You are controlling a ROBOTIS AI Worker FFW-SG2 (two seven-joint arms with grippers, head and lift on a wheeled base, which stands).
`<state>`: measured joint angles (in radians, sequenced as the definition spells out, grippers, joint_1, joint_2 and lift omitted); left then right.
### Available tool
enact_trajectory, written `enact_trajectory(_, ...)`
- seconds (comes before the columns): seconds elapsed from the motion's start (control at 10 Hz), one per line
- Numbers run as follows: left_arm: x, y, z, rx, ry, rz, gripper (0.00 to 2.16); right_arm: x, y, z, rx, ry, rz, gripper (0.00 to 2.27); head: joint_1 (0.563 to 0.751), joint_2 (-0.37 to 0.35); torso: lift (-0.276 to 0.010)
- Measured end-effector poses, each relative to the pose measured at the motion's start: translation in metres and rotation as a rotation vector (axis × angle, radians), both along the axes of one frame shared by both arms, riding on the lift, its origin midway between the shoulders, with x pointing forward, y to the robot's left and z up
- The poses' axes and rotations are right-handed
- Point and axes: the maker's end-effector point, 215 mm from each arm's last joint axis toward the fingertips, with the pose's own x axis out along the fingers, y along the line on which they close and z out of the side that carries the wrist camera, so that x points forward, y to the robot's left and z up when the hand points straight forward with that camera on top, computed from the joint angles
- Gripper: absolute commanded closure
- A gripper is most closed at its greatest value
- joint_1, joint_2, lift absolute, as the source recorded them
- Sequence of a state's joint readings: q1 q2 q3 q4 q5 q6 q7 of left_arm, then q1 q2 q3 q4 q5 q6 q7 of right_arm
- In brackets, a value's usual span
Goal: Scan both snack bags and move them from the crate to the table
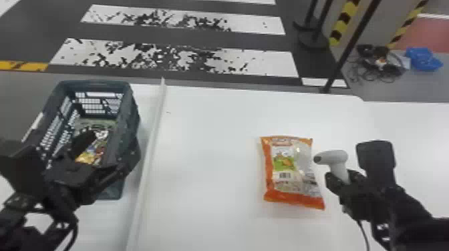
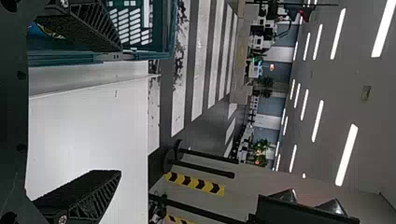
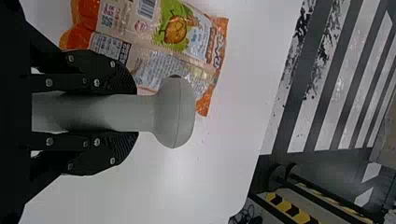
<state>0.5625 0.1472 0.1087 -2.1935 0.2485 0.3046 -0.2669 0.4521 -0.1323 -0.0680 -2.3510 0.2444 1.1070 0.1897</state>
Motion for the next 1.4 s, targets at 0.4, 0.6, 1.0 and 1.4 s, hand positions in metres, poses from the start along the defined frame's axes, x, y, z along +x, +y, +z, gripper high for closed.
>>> enact_trajectory(0.4,0.0,-0.002,0.002,-0.002,-0.003,-0.003,0.06,0.033,-0.073,-0.023,0.031,-0.09,-0.103,2.25,0.695,-0.232,-0.088)
enact_trajectory(0.6,0.0,-0.003,0.002,-0.003,-0.003,-0.005,0.06,0.041,-0.096,-0.04,0.038,-0.099,-0.127,2.25,0.695,-0.264,-0.088)
enact_trajectory(1.0,0.0,-0.004,0.003,-0.003,-0.005,-0.008,0.06,0.05,-0.112,-0.069,0.042,-0.108,-0.134,2.25,0.695,-0.282,-0.088)
enact_trajectory(1.4,0.0,-0.004,0.002,-0.003,-0.005,-0.009,0.06,0.053,-0.111,-0.081,0.049,-0.108,-0.132,1.68,0.695,-0.281,-0.088)
